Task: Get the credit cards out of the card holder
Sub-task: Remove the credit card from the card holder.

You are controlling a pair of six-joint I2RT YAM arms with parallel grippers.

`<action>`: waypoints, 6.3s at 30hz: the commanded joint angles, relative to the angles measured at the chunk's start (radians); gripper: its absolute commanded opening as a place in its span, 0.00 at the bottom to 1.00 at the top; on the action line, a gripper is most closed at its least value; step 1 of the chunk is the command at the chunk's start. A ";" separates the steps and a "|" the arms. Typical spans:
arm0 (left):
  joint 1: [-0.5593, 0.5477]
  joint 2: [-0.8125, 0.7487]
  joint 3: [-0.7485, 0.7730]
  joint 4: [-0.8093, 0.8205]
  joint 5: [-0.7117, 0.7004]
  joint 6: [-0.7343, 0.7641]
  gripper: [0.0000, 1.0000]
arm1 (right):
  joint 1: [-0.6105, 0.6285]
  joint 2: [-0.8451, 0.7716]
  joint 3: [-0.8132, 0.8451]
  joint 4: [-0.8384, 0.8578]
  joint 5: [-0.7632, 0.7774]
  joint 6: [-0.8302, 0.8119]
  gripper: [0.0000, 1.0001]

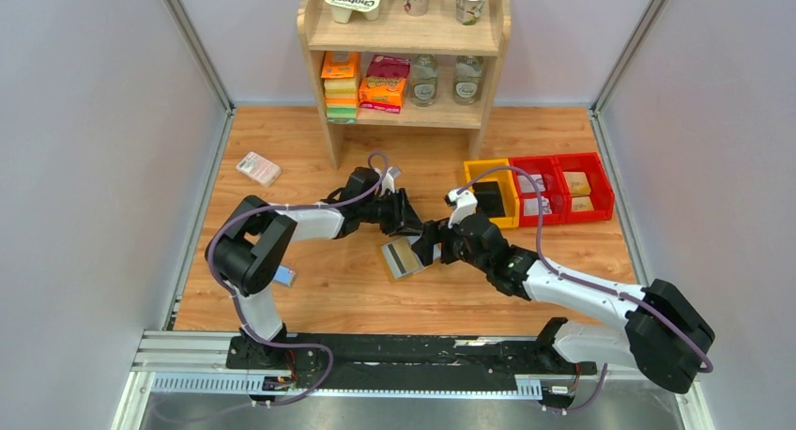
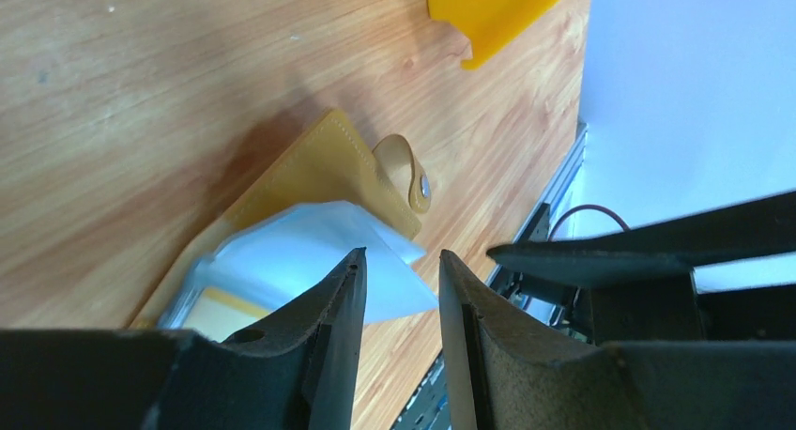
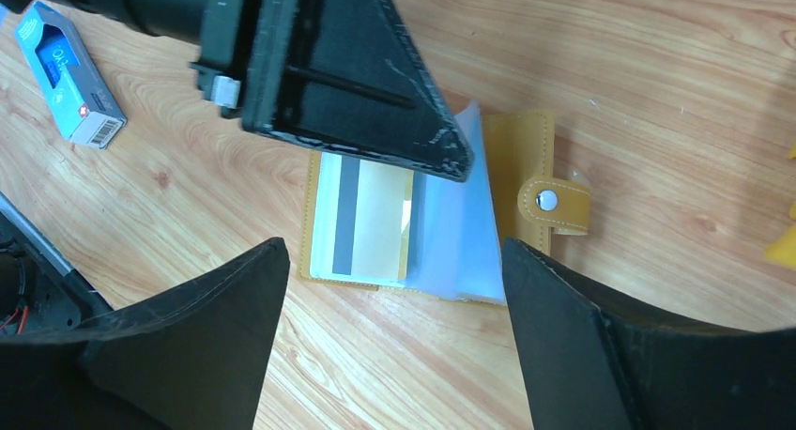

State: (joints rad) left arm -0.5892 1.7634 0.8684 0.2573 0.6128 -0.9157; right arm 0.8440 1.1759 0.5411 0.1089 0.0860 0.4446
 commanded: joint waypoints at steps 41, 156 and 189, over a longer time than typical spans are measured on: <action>-0.027 -0.332 -0.138 -0.378 -0.309 0.210 0.27 | -0.149 0.416 -0.006 0.331 -0.437 0.131 0.39; -0.058 -0.033 -0.068 -0.572 -0.530 0.324 0.00 | -0.233 0.611 0.037 0.561 -0.769 0.387 0.04; -0.060 -0.027 -0.083 -0.558 -0.507 0.317 0.00 | -0.319 0.622 -0.082 0.709 -0.819 0.442 0.04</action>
State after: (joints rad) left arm -0.6365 1.6581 0.8505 -0.2081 0.1825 -0.6250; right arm 0.5350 1.8175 0.4797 0.7849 -0.7090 0.9100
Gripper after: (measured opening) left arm 0.007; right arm 0.027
